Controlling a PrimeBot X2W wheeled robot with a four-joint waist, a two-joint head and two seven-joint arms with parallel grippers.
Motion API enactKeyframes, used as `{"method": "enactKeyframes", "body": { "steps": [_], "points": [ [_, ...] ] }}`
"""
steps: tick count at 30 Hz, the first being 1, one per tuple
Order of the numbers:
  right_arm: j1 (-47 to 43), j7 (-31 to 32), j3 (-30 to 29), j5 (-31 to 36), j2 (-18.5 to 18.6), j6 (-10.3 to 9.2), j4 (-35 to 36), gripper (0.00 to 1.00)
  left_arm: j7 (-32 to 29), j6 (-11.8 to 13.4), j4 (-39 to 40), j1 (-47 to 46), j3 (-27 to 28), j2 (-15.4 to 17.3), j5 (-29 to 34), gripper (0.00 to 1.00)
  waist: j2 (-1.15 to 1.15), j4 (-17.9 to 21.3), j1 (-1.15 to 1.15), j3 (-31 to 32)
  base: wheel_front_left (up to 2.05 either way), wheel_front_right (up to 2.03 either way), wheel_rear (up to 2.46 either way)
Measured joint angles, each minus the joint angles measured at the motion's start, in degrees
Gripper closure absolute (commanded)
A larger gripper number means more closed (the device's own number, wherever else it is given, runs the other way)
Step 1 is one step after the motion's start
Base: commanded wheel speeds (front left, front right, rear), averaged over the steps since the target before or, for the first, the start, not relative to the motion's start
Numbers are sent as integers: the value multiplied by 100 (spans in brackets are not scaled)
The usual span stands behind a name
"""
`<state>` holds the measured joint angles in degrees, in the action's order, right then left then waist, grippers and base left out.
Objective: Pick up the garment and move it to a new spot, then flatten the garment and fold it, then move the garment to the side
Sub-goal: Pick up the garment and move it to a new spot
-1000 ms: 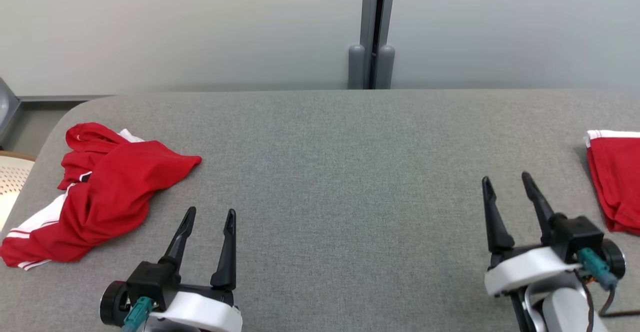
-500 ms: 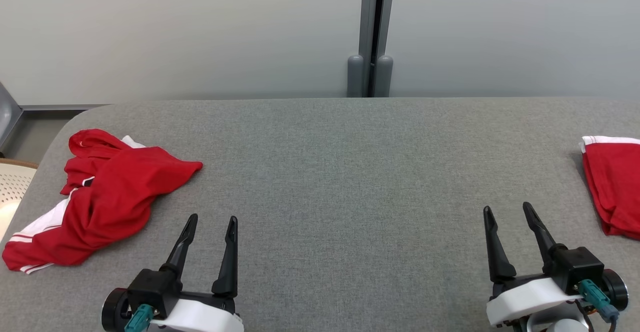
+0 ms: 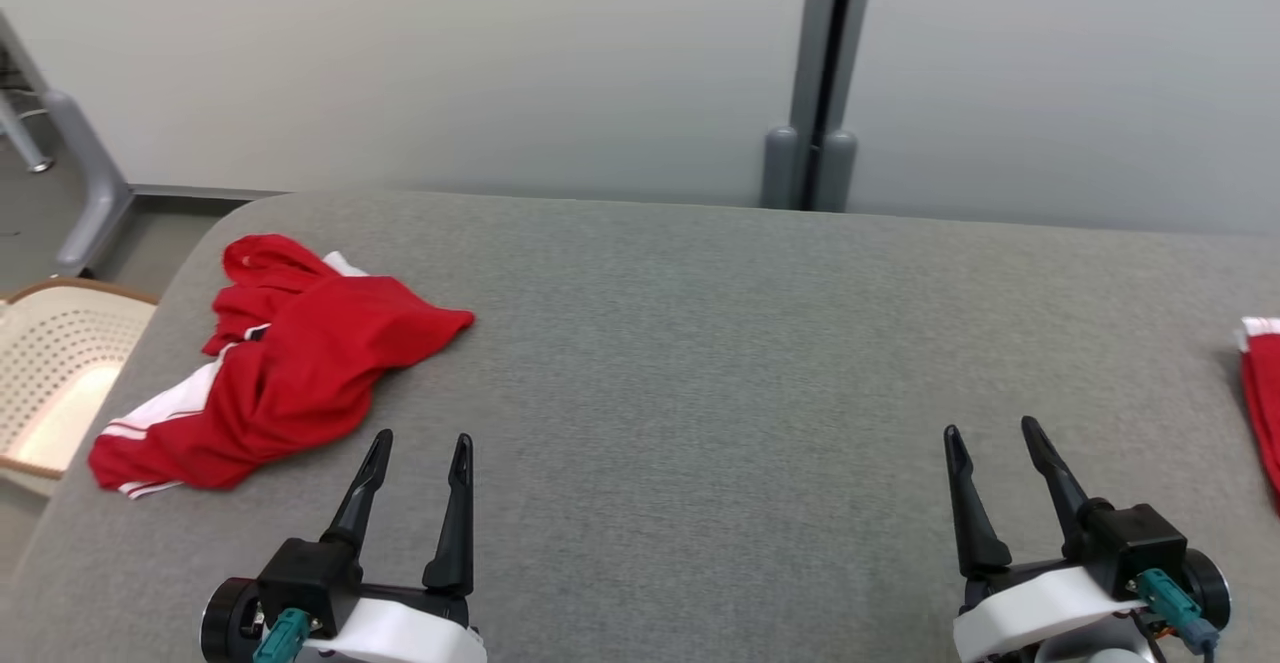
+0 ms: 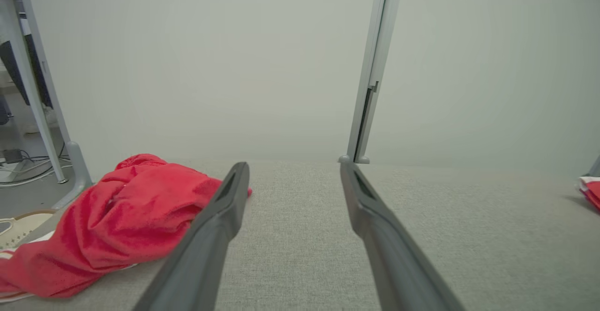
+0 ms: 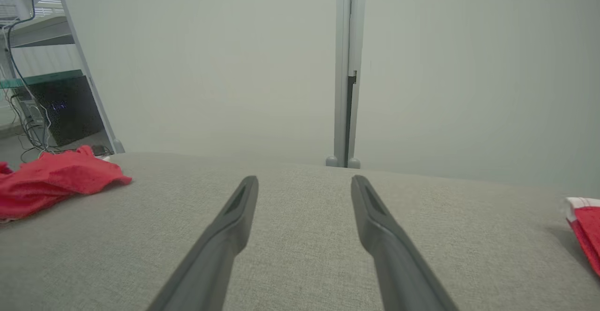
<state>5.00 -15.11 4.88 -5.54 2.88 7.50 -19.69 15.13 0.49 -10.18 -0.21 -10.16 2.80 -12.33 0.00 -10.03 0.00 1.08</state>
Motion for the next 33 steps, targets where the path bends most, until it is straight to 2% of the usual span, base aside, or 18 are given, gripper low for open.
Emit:
{"method": "enactKeyframes", "body": {
  "steps": [13,17,24,33],
  "points": [
    [-54,0,598,-338,-2,0,-119,0,0,-100,3,147,270,-1,182,0,0,-1280,0,165,0,0,0],
    [64,0,899,-401,-11,0,-164,0,0,-58,88,244,535,7,34,0,0,-1613,0,171,0,0,0],
    [333,0,1127,-446,-8,0,-339,0,0,9,247,255,626,0,18,0,0,-1793,0,3,0,0,0],
    [412,0,1173,-441,-9,0,-446,0,0,58,219,273,649,0,-1,0,0,-1773,0,-13,0,0,0]
  ]
}}
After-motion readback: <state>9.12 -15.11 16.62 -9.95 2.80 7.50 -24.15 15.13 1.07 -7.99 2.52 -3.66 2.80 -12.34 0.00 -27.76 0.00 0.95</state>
